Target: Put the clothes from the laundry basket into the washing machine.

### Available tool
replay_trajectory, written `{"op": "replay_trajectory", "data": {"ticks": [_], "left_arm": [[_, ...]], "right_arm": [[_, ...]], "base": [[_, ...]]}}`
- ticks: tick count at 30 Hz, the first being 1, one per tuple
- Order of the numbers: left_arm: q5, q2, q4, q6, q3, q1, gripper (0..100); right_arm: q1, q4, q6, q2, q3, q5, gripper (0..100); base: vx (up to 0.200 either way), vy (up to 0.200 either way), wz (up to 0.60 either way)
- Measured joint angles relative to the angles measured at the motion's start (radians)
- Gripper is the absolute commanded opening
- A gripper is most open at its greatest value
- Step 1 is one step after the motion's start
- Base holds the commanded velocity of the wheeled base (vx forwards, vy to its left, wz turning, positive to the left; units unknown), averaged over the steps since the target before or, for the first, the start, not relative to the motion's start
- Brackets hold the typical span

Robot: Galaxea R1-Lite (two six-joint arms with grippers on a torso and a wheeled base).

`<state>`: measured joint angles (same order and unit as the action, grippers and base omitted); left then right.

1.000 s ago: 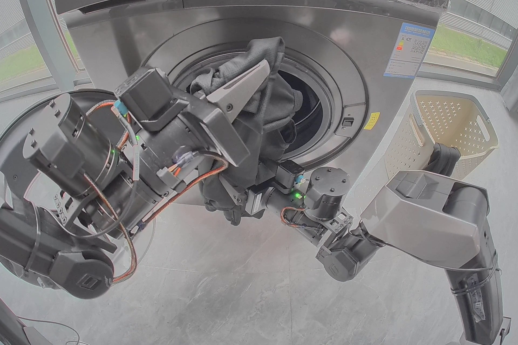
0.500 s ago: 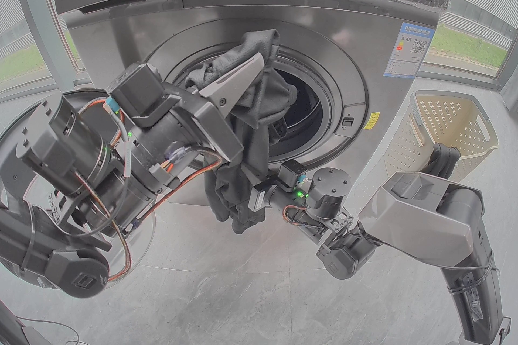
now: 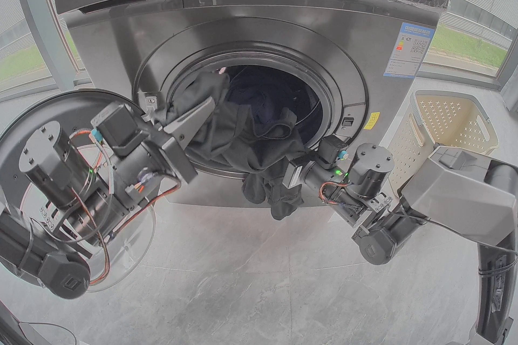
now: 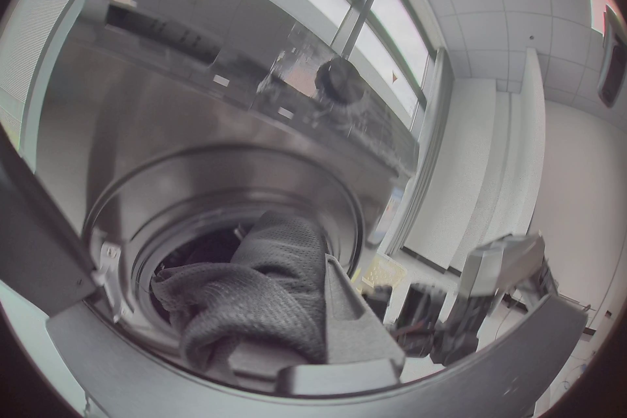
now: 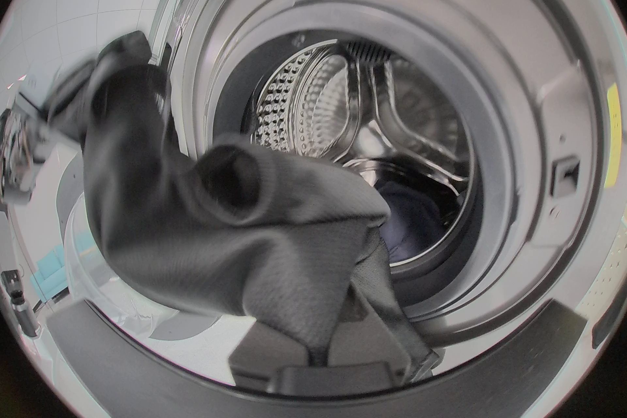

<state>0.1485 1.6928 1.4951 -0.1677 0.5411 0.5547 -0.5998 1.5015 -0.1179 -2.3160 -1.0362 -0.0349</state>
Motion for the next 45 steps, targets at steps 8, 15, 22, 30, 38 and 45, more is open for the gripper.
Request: {"op": "replay_trajectory", "data": {"ticks": [8, 15, 22, 30, 38, 45], "left_arm": [[0.008, 0.030, 0.001, 0.006, -0.179, -0.041, 0], [0.008, 0.128, 0.037, 0.016, -0.255, -0.065, 100], [0.009, 0.209, 0.059, 0.018, -0.311, -0.054, 100], [0.099, 0.227, 0.058, 0.082, -0.476, -0.023, 100], [0.107, 0.233, 0.058, 0.093, -0.401, -0.008, 100], [0.108, 0.291, 0.058, 0.096, -0.146, 0.018, 100]], "right_arm": [[0.002, 0.000, -0.007, 0.108, 0.063, 0.017, 0], [-0.017, 0.001, -0.013, 0.183, 0.116, 0.019, 0], [-0.031, 0.001, -0.014, 0.219, 0.136, 0.023, 0], [-0.029, 0.001, -0.015, 0.230, 0.125, 0.023, 0], [-0.040, -0.002, -0.015, 0.232, 0.120, 0.029, 0], [-0.057, -0.008, -0.015, 0.231, 0.117, 0.034, 0]], "base": [[0.000, 0.000, 0.00], [0.000, 0.000, 0.00], [0.000, 0.000, 0.00], [0.000, 0.000, 0.00], [0.000, 0.000, 0.00], [0.000, 0.000, 0.00]]}}
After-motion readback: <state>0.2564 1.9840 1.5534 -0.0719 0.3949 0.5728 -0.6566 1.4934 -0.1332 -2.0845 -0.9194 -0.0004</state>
